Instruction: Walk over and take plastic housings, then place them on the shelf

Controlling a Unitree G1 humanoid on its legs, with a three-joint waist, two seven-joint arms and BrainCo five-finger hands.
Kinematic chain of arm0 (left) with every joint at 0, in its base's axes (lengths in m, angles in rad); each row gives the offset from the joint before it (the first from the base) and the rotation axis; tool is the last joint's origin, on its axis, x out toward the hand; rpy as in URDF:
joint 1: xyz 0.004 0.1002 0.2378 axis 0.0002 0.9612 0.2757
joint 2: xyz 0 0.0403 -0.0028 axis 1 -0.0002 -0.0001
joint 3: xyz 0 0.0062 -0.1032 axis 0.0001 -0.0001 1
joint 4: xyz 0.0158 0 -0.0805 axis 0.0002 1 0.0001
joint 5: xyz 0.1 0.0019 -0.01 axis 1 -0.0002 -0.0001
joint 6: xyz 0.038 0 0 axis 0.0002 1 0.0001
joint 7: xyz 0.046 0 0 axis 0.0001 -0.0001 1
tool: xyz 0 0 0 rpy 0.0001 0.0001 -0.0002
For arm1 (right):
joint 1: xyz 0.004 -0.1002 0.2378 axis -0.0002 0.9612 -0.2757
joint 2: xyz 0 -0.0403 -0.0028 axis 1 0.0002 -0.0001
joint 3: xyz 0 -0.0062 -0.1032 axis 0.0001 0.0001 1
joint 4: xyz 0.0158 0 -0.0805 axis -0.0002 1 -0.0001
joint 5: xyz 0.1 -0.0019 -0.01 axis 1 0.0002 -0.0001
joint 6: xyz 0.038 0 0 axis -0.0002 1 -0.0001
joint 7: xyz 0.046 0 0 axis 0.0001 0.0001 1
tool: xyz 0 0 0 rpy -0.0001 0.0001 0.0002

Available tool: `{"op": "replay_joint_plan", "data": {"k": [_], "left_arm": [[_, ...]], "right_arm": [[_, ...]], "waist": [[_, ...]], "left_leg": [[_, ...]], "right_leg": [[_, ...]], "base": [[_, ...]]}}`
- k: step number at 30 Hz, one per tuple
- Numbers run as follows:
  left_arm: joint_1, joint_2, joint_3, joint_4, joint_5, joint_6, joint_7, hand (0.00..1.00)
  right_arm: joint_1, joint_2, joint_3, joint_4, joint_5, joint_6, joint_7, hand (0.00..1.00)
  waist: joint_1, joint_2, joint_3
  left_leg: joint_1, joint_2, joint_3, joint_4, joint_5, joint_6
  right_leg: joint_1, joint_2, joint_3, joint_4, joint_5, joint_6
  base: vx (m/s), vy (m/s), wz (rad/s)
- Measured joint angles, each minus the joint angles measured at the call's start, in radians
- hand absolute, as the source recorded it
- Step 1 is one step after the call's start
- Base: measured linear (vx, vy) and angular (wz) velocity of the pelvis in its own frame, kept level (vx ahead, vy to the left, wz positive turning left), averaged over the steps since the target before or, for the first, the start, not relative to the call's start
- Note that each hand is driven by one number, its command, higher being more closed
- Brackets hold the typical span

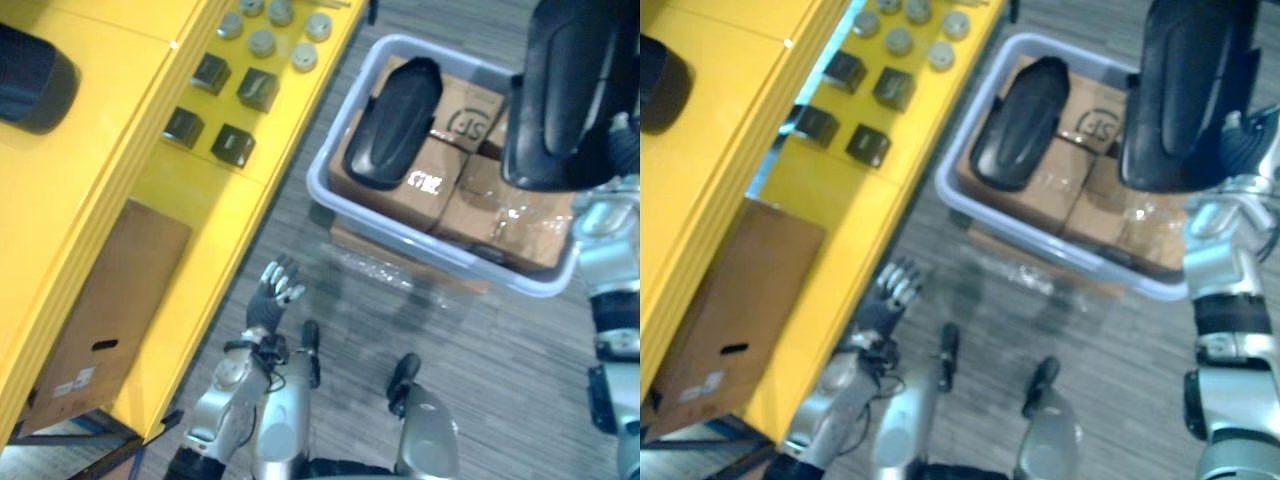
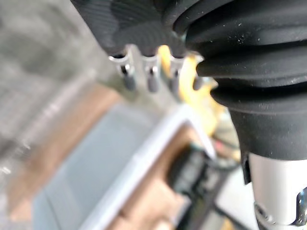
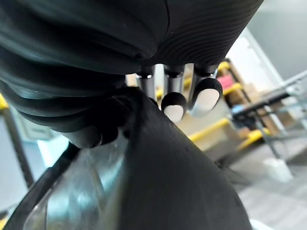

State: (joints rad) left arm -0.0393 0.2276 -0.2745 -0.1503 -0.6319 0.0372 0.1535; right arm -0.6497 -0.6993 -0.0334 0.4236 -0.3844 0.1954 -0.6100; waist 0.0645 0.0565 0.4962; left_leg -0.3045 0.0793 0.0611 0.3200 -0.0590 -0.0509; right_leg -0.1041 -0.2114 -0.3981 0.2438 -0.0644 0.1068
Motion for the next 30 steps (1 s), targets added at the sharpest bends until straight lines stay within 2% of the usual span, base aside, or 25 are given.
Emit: {"op": "replay_joint_plan", "data": {"k": [2, 3, 5, 6, 9, 13, 17, 22, 24, 30], "left_arm": [[-0.026, 0.000, 0.010, -0.018, 0.000, 0.010, 0.000, 0.00], [-0.051, -0.001, 0.021, -0.021, -0.003, 0.014, 0.000, 0.00], [-0.091, 0.000, 0.028, -0.020, -0.026, 0.029, 0.005, 0.00], [-0.120, -0.002, 0.023, -0.014, -0.029, 0.034, 0.015, 0.00], [-0.194, -0.009, 0.015, 0.021, -0.033, 0.043, 0.023, 0.00], [-0.278, -0.023, -0.016, 0.171, -0.042, 0.066, 0.032, 0.00], [-0.305, -0.046, -0.030, 0.231, -0.068, 0.067, 0.029, 0.00], [-0.320, -0.051, -0.064, 0.263, -0.069, 0.067, 0.016, 0.00], [-0.320, -0.058, -0.088, 0.287, -0.069, 0.066, -0.008, 0.00], [-0.319, -0.073, -0.147, 0.299, -0.069, 0.065, -0.041, 0.00]], "right_arm": [[0.051, 0.029, -0.017, -0.066, -0.032, -0.008, -0.012, 1.00], [0.071, 0.049, -0.027, -0.106, -0.062, -0.027, -0.023, 1.00], [0.101, 0.079, -0.028, -0.162, -0.103, -0.059, -0.027, 1.00], [0.127, 0.098, -0.028, -0.199, -0.127, -0.089, -0.032, 1.00], [0.156, 0.136, -0.023, -0.246, -0.169, -0.143, -0.044, 1.00], [0.210, 0.212, 0.031, -0.284, -0.228, -0.225, -0.045, 1.00], [0.226, 0.236, 0.079, -0.300, -0.241, -0.261, -0.042, 1.00], [0.252, 0.264, 0.132, -0.300, -0.250, -0.286, -0.022, 1.00], [0.273, 0.282, 0.167, -0.297, -0.254, -0.302, -0.019, 1.00], [0.280, 0.323, 0.249, -0.252, -0.260, -0.328, 0.008, 1.00]], "waist": [[-0.007, -0.025, -0.034], [-0.019, -0.039, -0.049], [-0.022, -0.060, -0.073], [-0.028, -0.067, -0.101], [-0.035, -0.075, -0.137], [-0.056, -0.092, -0.240], [-0.080, -0.099, -0.254], [-0.080, -0.105, -0.284], [-0.079, -0.106, -0.318], [-0.077, -0.109, -0.343]], "left_leg": [[0.010, -0.001, 0.006, -0.017, 0.001, -0.001], [0.026, -0.003, 0.010, -0.027, 0.001, -0.001], [0.062, -0.003, 0.038, -0.049, 0.001, -0.002], [0.080, -0.005, 0.047, -0.065, 0.001, -0.002], [0.128, -0.006, 0.066, -0.097, 0.001, -0.002], [0.193, -0.005, 0.115, -0.169, 0.012, -0.012], [0.236, -0.003, 0.126, -0.213, 0.031, -0.015], [0.272, -0.008, 0.144, -0.260, 0.051, -0.016], [0.279, -0.014, 0.143, -0.298, 0.073, -0.016], [0.340, -0.026, 0.141, -0.398, 0.128, -0.013]], "right_leg": [[0.009, 0.003, 0.002, -0.024, 0.007, 0.002], [0.023, 0.004, 0.002, -0.037, 0.013, 0.004], [0.045, 0.003, 0.021, -0.059, 0.021, 0.008], [0.058, 0.003, 0.026, -0.078, 0.029, 0.010], [0.089, 0.005, 0.044, -0.106, 0.041, 0.012], [0.109, 0.014, 0.085, -0.146, 0.058, 0.004], [0.126, 0.021, 0.102, -0.160, 0.069, -0.004], [0.140, 0.023, 0.123, -0.181, 0.075, -0.001], [0.141, 0.023, 0.123, -0.197, 0.077, 0.002], [0.162, 0.023, 0.121, -0.204, 0.078, 0.004]], "base": [[0.09, -0.014, -0.08], [0.10, 0.000, -0.06], [0.08, 0.013, -0.24], [0.09, 0.013, -0.30], [0.06, 0.009, -0.22], [0.06, -0.010, -0.30], [0.01, -0.012, -0.16], [-0.03, -0.009, -0.09], [-0.02, -0.008, 0.05], [-0.02, 0.005, 0.03]]}}
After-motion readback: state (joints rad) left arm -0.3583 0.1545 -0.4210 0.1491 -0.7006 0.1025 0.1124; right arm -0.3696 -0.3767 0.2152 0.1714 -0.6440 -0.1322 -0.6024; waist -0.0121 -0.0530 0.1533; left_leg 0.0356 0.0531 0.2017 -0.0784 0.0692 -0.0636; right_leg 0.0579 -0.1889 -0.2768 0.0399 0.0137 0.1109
